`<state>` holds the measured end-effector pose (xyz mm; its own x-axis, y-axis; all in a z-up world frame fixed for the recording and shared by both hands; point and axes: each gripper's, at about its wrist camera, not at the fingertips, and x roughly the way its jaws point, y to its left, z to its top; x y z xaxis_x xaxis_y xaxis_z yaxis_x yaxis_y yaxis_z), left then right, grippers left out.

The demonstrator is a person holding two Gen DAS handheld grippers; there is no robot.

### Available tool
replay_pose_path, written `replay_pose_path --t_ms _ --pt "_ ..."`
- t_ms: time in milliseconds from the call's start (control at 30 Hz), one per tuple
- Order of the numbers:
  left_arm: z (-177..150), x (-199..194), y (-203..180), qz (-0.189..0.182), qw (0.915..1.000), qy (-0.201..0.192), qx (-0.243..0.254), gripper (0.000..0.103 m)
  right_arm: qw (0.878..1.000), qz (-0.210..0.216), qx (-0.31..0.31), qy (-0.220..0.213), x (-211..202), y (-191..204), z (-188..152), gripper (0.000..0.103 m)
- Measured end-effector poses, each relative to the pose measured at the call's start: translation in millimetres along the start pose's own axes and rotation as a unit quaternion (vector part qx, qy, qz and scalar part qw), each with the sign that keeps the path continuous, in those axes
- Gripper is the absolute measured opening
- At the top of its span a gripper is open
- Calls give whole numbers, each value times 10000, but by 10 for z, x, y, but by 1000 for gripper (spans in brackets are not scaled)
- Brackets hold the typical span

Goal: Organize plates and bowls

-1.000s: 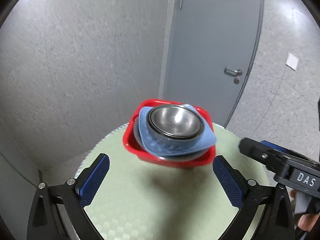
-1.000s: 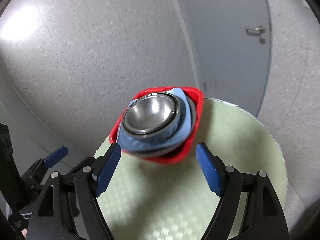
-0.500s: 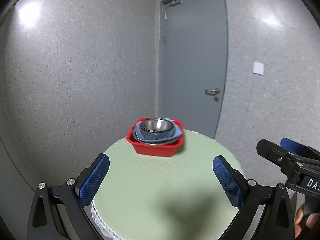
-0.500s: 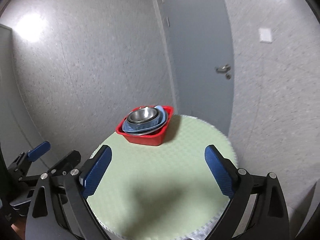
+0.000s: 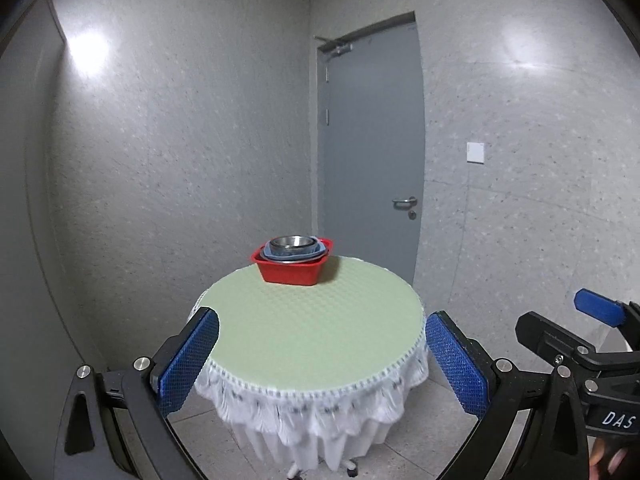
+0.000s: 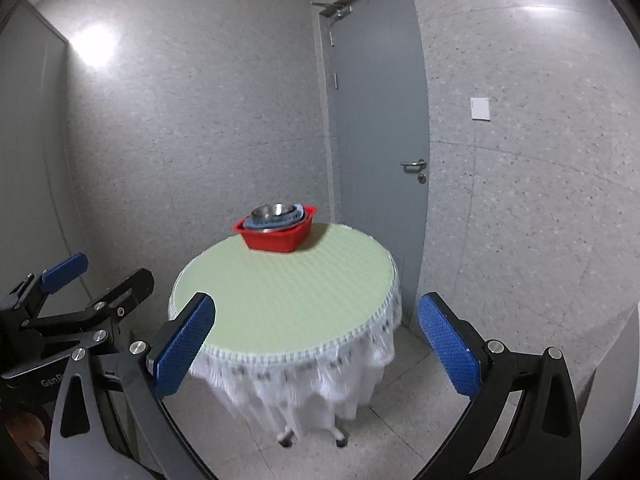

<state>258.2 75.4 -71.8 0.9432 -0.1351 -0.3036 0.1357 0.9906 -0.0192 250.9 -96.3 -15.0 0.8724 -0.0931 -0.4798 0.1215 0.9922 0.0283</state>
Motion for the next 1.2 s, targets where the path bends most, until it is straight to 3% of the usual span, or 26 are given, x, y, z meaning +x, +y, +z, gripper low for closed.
replay_pose_path --t_ms 133,400,667,933,1200 --pt "-373 -610 -179 -50 9999 71 -105 102 9999 -16 -32 -98 -530 -70 -300 103" --pt "-843 -1715 -337 18 10000 -19 -1 102 9999 -49 -112 -101 -1165 -40 -733 103" --pt "-1134 -1921 -305 45 9999 -148 72 102 9996 -75 -104 -253 -1405 37 -1085 103" --pt "-1387 -1737 -216 -5 9997 -219 100 102 9992 -167 -43 -350 -1476 90 -1467 103" --pt "-1439 -1711 -175 -43 9996 -250 81 102 9986 -304 -92 -425 -1545 104 -1575 103"
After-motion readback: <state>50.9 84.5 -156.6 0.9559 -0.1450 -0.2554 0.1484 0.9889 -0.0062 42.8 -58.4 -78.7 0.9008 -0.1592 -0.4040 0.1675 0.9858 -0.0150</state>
